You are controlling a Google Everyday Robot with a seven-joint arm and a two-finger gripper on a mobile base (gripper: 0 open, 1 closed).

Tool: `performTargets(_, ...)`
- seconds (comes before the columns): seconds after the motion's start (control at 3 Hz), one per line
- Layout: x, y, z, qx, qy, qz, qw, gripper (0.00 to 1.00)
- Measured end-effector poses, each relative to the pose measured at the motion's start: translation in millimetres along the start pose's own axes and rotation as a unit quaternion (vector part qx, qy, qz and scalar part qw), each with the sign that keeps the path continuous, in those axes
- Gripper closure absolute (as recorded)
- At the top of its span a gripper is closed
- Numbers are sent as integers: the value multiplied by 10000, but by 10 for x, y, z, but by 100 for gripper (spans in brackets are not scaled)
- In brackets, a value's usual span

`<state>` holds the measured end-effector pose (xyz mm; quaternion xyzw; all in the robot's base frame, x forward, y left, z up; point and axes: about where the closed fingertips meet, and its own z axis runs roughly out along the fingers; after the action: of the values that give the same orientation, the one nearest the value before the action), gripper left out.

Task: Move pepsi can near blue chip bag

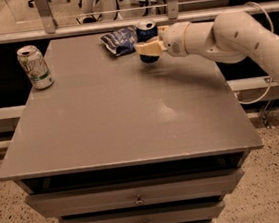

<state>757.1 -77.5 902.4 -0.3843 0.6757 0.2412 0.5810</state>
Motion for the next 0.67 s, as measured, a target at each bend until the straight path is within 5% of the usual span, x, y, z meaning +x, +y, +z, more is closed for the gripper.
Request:
performTargets(0.33,103,-336,274,386,109,60,9992,99)
performTargets(0.67,109,-514,298,626,58,106,9980,77)
